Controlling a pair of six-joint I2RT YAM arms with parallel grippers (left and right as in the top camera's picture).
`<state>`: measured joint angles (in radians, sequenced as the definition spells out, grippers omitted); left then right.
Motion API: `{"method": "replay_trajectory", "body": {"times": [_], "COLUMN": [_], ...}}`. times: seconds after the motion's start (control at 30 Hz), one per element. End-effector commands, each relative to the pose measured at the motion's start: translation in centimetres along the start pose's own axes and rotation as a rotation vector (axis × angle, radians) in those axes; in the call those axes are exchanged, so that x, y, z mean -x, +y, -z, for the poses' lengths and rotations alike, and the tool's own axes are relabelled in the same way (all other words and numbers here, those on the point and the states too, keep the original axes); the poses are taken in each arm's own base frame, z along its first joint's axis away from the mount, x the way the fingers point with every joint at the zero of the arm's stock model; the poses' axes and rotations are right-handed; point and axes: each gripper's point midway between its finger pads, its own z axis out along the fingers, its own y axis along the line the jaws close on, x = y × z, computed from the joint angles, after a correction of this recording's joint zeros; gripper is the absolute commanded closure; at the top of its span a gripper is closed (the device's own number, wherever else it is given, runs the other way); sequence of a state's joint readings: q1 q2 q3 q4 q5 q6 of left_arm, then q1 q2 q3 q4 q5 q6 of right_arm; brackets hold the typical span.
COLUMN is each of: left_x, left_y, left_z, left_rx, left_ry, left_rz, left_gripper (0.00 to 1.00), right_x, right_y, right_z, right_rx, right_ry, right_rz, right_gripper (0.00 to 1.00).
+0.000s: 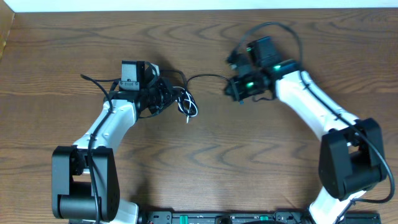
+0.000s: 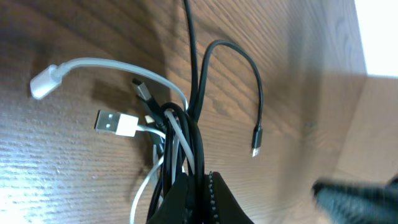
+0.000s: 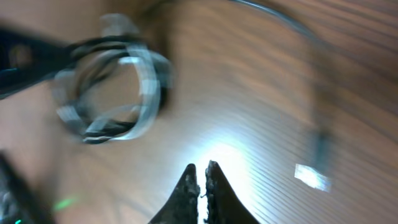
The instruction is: Untangle cables
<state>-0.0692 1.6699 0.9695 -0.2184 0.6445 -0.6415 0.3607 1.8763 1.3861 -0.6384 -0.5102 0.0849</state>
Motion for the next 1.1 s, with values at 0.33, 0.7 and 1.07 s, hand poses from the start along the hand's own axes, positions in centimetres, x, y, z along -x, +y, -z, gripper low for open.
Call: {"method": "replay_trajectory", "body": {"times": [0.33,0.7,1.07], "left_x": [2.7,-2.9,-9.0], "left_y": [1.9,-2.2,-5.0], "left_z": [3.9,0.5,-4.6], "left_rx": [0.442,0.674,0.591], "left_ry": [-0.055,-0.079,-0.019], "left_rz": [-0.411,-0.74,-0.857], "left_gripper": [0.93,0.92,0.93], "right_x": [-0.3,-2.7,-3.2], "right_y": [-11.5,-17.1,-18.3], "right_z": [6.1,9.1,9.9], "right_rx": [-0.277,-0.516,-0.551], "right_ry": [-0.062,-0.029,-0.026], "right_rz": [-0.294,-0.371,-0.398], "right_gripper": [0.99,0.99,0.98]}}
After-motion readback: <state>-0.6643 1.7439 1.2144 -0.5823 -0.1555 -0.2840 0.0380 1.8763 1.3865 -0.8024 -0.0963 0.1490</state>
